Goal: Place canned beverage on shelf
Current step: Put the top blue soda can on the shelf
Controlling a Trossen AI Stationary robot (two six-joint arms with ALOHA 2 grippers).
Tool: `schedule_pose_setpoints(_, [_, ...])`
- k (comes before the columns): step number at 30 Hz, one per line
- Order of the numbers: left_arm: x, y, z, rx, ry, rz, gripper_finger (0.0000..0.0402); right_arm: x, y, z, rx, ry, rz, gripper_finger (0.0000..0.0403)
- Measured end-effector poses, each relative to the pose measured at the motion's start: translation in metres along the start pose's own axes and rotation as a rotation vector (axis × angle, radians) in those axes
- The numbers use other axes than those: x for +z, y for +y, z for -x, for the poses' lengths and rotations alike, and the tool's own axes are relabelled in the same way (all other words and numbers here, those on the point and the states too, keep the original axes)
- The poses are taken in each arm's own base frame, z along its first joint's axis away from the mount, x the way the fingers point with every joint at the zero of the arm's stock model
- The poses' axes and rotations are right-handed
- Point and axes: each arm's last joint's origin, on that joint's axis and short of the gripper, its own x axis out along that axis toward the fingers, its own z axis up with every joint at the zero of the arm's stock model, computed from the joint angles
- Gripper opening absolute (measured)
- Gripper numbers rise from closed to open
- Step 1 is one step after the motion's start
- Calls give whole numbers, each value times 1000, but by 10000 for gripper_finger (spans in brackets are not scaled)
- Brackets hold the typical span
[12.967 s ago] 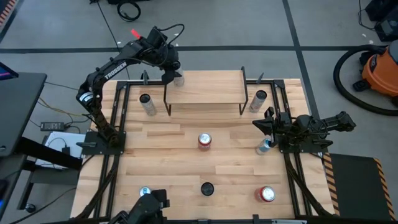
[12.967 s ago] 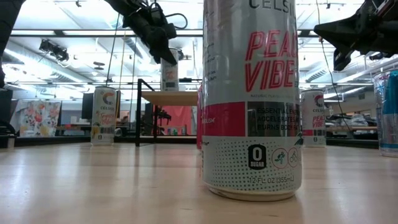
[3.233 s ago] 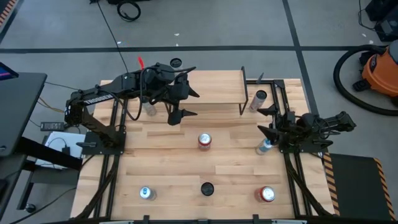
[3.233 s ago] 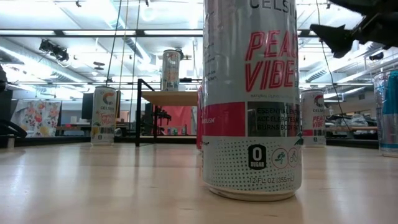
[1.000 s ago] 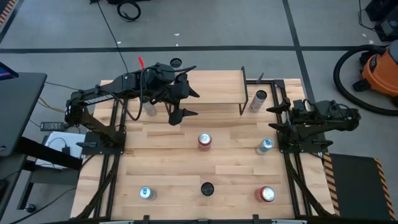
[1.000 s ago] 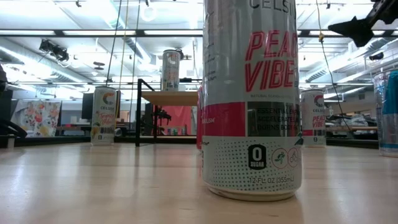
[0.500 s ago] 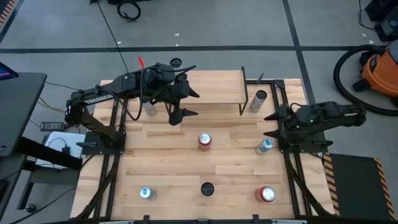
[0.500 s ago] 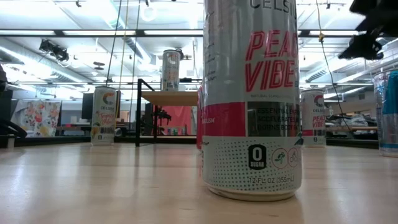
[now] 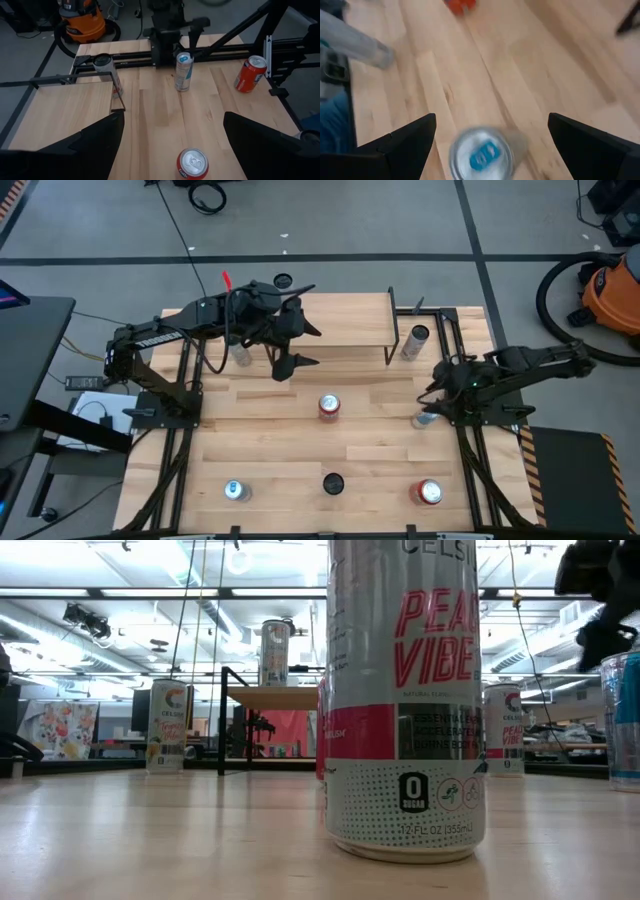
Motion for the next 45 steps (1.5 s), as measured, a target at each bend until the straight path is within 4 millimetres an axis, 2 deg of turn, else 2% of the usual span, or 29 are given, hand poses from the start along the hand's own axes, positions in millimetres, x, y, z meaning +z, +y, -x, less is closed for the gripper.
schedule_pose_setpoints(7, [2,0,0,3,-19,-4,353,2,6,-11,4,116,-27,386])
schedule_pose_setpoints(20, [2,0,0,3,-19,-4,353,4,12,-24,-19,227,-79,383])
schedule_pose_setpoints(31, [1,0,0,2,-13,-4,353,6,15,-35,-69,280,-80,382])
schedule_pose_setpoints(45, [1,0,0,2,-13,-7,353,8,17,-48,-157,327,-89,359])
